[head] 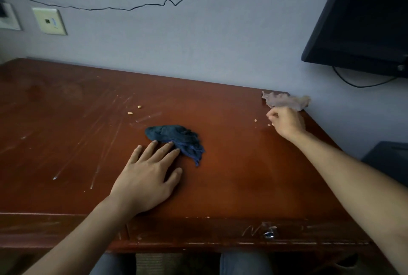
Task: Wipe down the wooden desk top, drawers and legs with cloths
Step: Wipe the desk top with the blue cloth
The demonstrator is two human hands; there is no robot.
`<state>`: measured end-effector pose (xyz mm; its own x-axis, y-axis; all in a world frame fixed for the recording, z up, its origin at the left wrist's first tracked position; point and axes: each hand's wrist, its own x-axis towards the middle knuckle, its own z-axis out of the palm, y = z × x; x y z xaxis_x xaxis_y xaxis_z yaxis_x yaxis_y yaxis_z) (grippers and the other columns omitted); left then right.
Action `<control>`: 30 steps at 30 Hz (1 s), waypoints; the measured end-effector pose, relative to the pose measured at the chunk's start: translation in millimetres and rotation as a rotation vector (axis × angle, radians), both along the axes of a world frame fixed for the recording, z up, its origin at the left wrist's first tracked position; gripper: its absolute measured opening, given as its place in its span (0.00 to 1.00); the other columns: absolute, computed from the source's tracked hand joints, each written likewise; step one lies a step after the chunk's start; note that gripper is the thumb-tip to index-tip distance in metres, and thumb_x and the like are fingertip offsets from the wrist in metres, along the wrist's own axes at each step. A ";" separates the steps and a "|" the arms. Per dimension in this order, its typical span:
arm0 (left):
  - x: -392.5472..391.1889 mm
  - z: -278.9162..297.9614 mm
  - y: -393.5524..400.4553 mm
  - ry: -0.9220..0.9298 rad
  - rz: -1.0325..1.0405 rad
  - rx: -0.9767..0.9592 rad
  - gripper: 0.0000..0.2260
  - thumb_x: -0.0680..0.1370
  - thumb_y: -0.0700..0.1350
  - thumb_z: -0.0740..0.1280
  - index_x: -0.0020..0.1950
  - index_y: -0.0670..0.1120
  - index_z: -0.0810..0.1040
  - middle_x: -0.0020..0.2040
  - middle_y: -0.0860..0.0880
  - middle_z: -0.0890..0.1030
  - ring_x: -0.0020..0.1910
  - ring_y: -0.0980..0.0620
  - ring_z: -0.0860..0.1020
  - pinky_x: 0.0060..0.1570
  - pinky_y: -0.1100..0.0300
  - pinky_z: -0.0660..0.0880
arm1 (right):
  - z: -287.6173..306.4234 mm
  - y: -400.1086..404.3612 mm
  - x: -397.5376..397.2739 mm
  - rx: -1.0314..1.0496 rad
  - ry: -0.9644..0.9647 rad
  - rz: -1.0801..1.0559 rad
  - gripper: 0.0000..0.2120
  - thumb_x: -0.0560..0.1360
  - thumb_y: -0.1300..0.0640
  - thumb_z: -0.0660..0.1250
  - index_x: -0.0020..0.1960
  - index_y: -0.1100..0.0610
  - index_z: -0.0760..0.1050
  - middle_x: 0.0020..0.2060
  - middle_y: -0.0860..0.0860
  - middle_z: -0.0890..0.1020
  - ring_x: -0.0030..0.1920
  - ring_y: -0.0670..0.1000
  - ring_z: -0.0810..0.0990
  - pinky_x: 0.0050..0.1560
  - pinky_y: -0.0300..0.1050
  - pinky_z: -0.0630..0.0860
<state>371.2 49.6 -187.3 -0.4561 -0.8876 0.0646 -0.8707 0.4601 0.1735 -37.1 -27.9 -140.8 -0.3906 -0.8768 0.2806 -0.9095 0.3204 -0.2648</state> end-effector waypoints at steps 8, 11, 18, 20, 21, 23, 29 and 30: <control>-6.2 3.5 2.6 0.100 0.041 -0.037 0.31 0.81 0.66 0.47 0.84 0.57 0.57 0.84 0.56 0.55 0.84 0.52 0.47 0.82 0.49 0.43 | 25.2 -33.8 121.8 -0.198 -0.071 0.385 0.08 0.78 0.60 0.69 0.52 0.51 0.85 0.50 0.49 0.86 0.50 0.51 0.82 0.53 0.42 0.75; -4.7 3.8 3.2 0.144 0.090 -0.087 0.28 0.82 0.62 0.53 0.81 0.53 0.64 0.82 0.53 0.62 0.83 0.52 0.54 0.82 0.52 0.48 | 27.3 -56.4 213.5 -0.107 -0.075 0.661 0.10 0.77 0.59 0.69 0.56 0.53 0.84 0.51 0.49 0.86 0.48 0.46 0.79 0.54 0.36 0.73; -1.6 2.7 3.6 0.209 0.127 -0.142 0.24 0.82 0.56 0.57 0.76 0.50 0.72 0.78 0.51 0.69 0.80 0.51 0.61 0.80 0.54 0.51 | 10.0 -93.6 339.4 0.044 0.107 0.811 0.09 0.81 0.49 0.68 0.55 0.50 0.84 0.55 0.47 0.83 0.55 0.53 0.81 0.50 0.45 0.75; -1.4 2.8 3.2 0.211 0.125 -0.146 0.24 0.82 0.56 0.57 0.75 0.50 0.73 0.78 0.51 0.70 0.80 0.51 0.61 0.80 0.54 0.51 | 2.3 -102.0 346.9 0.046 0.186 0.758 0.10 0.81 0.47 0.68 0.48 0.53 0.83 0.51 0.50 0.84 0.52 0.56 0.82 0.48 0.46 0.76; -0.9 2.6 2.8 0.209 0.126 -0.147 0.24 0.82 0.56 0.57 0.75 0.50 0.73 0.78 0.51 0.70 0.80 0.50 0.61 0.80 0.53 0.51 | -1.9 -105.7 348.6 0.046 0.218 0.735 0.11 0.81 0.47 0.68 0.47 0.53 0.83 0.49 0.51 0.84 0.51 0.56 0.82 0.47 0.46 0.77; 0.0 2.2 2.5 0.206 0.126 -0.142 0.24 0.81 0.56 0.56 0.75 0.50 0.72 0.78 0.51 0.70 0.80 0.50 0.61 0.80 0.53 0.51 | -7.8 -110.0 349.9 0.025 0.245 0.714 0.11 0.81 0.47 0.67 0.50 0.53 0.84 0.50 0.52 0.85 0.50 0.56 0.83 0.46 0.46 0.78; 2.3 0.8 0.4 0.190 0.120 -0.149 0.25 0.81 0.56 0.55 0.76 0.50 0.72 0.78 0.50 0.70 0.80 0.50 0.61 0.80 0.53 0.52 | 5.7 -98.1 341.5 -0.036 0.253 0.713 0.11 0.83 0.49 0.64 0.53 0.52 0.83 0.52 0.50 0.84 0.52 0.55 0.83 0.50 0.49 0.80; 2.6 0.2 0.5 0.178 0.118 -0.150 0.25 0.81 0.56 0.54 0.75 0.49 0.73 0.78 0.50 0.70 0.80 0.49 0.62 0.80 0.52 0.53 | 11.7 -92.7 331.3 -0.050 0.248 0.712 0.11 0.83 0.49 0.64 0.52 0.52 0.83 0.52 0.50 0.84 0.52 0.55 0.82 0.51 0.50 0.79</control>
